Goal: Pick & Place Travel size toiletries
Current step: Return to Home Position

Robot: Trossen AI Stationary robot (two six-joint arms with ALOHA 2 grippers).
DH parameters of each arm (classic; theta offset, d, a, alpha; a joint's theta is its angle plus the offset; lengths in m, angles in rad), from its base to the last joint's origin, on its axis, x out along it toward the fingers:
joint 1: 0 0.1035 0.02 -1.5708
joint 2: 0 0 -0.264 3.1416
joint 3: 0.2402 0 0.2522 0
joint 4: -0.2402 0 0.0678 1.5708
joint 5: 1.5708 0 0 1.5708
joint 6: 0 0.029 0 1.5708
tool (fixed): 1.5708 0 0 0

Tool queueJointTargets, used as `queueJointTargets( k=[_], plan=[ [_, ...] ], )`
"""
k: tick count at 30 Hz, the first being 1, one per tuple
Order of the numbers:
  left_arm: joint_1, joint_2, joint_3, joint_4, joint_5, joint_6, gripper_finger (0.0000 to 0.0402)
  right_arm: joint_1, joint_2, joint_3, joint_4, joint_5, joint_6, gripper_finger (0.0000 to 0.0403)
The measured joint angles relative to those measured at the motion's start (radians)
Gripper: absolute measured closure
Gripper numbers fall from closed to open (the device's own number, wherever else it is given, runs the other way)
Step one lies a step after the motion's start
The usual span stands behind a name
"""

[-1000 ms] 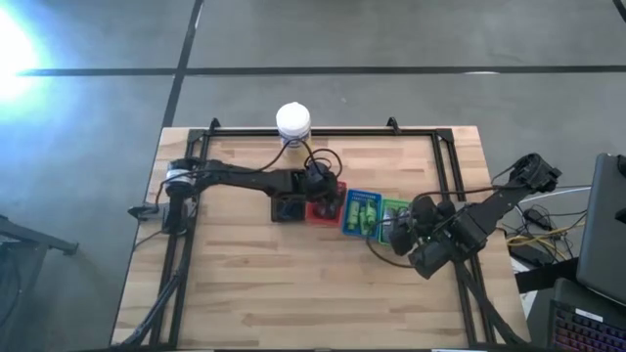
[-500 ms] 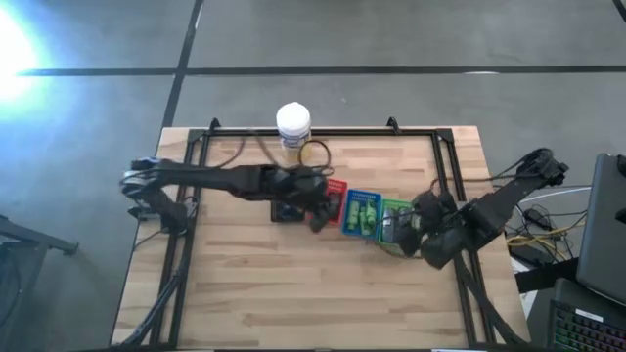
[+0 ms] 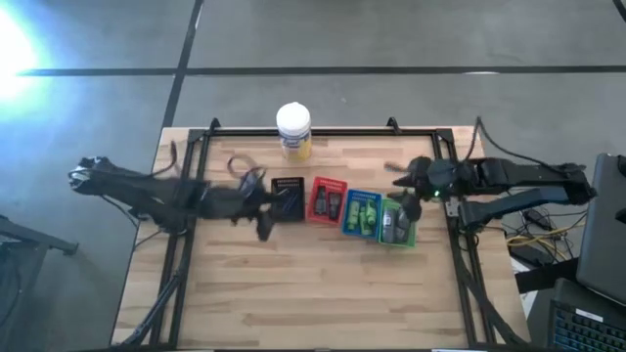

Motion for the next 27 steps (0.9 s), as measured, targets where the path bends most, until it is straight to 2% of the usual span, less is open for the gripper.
queueJointTargets(
  k=[2,4,6,10,16,19,22,24,25,27],
  plan=[
    [-0.051,-0.078,-0.164,0.174,-0.024,-0.048,0.0163,-0.040,-0.034,-0.007,-0.057,-0.036,0.128,0.0175],
    [-0.068,-0.156,-0.309,0.328,-0.005,-0.061,0.0163,-0.044,-0.068,-0.022,-0.041,-0.085,0.083,0.0179],
    [-0.063,-0.228,-0.426,0.451,0.008,-0.055,0.0163,-0.037,-0.103,-0.055,0.055,-0.123,0.019,0.0183],
    [-0.031,-0.393,-0.606,0.581,0.028,-0.001,0.0163,-0.049,-0.210,-0.199,0.322,-0.151,0.001,0.0189],
    [0.013,-0.727,-0.761,0.608,0.013,0.170,0.0163,-0.043,-0.396,-0.515,0.815,-0.177,-0.037,0.0197],
    [0.018,-0.905,-0.812,0.582,-0.033,0.248,0.0163,-0.044,-0.477,-0.642,0.924,-0.169,-0.047,0.0200],
    [0.018,-1.071,-0.863,0.519,-0.058,0.263,0.0163,-0.042,-0.548,-0.758,1.010,-0.175,-0.037,0.0204],
    [0.018,-1.105,-0.894,0.507,-0.075,0.241,0.0163,-0.043,-0.587,-0.829,1.096,-0.168,-0.037,0.0208],
    [0.018,-1.110,-0.915,0.444,-0.090,0.233,0.0163,-0.042,-0.606,-0.865,1.141,-0.173,-0.040,0.0209],
    [0.017,-1.083,-0.920,0.480,-0.091,0.206,0.0163,-0.042,-0.644,-0.925,1.214,-0.173,-0.043,0.0212]
  ],
)
